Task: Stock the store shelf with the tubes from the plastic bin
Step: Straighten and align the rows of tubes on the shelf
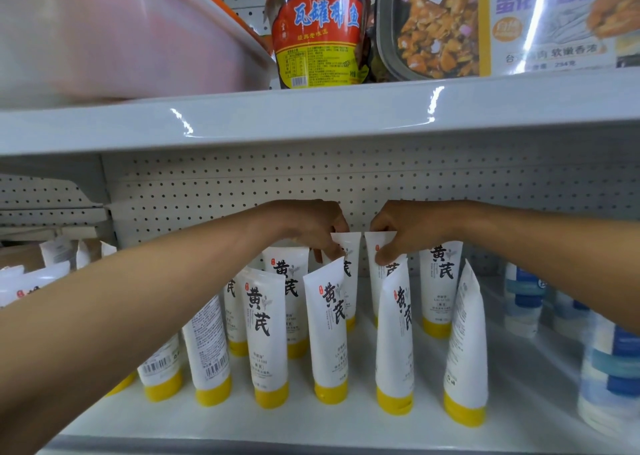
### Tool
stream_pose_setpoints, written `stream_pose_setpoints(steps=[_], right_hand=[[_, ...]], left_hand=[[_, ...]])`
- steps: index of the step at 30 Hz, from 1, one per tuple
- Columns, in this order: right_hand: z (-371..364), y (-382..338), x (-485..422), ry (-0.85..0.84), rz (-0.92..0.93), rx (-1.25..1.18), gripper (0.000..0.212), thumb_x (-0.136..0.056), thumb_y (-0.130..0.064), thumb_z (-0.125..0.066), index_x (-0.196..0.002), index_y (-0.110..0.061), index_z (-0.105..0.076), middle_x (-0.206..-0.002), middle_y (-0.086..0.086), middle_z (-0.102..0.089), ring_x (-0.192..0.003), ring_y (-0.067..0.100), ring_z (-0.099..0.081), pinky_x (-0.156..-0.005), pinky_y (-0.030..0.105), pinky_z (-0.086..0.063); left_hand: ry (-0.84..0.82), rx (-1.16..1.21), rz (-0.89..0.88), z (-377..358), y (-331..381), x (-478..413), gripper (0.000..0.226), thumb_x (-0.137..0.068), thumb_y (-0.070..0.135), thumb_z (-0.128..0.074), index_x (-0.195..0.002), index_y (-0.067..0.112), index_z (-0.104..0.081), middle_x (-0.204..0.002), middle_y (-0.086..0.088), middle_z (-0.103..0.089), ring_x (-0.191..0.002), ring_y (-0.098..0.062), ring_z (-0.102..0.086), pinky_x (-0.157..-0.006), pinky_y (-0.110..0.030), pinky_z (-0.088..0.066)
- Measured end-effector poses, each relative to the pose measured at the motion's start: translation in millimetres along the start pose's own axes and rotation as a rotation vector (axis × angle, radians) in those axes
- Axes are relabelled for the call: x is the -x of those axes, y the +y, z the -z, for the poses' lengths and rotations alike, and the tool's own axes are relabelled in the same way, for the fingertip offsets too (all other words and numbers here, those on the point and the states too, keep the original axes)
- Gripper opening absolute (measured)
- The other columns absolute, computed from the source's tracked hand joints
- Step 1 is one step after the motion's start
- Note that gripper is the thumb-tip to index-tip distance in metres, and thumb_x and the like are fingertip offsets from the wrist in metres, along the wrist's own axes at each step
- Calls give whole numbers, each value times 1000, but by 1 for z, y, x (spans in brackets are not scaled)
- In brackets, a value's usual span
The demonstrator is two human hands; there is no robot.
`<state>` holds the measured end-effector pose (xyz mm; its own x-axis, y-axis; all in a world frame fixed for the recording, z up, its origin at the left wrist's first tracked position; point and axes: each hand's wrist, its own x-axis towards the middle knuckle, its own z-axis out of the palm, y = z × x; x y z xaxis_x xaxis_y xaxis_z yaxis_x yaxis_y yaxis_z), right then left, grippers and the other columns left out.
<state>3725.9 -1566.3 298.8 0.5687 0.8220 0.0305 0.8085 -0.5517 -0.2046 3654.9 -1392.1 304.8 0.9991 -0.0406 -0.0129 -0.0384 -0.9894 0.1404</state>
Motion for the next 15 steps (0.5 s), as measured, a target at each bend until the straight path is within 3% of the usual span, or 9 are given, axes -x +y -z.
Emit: stream_pose_setpoints(steps=[3, 7, 10, 15], right_hand=[[4, -1, 0, 6, 9, -29, 16, -80, -29, -75, -85, -16, -67, -81, -1, -69, -73, 14, -62, -66, 28, -48], [8, -5, 1, 37, 48, -52, 24, -80, -30, -75, -99, -17, -69, -93, -1, -73, -88, 16, -68, -85, 35, -56], [9, -11, -1, 43, 86, -97, 29, -81, -29, -74, -107, -17, -68, -98, -6, -72, -89, 9, -69, -87, 32, -56], [6, -25, -14, 35, 100, -90, 34, -81, -36, -74, -110, -21, -66, -104, -10, -70, -94, 5, -66, -89, 29, -54]], left_hand=[[-14, -28, -13, 3, 1, 2, 12, -86, 33, -70, -96, 27, -66, -94, 13, -67, -90, -10, -64, -73, -21, -47], [53, 65, -18, 16, -3, 16, 22, -90, 39, -63, -109, 29, -68, -106, 15, -67, -104, -5, -60, -95, -24, -42], [135, 144, -29, 30, -19, 36, 28, -89, 46, -60, -107, 28, -71, -99, 14, -73, -95, 2, -66, -95, -23, -43], [7, 108, 21, 36, -46, 65, 34, -78, 55, -69, -105, 35, -72, -99, 20, -73, -98, 7, -65, -101, -27, -41]])
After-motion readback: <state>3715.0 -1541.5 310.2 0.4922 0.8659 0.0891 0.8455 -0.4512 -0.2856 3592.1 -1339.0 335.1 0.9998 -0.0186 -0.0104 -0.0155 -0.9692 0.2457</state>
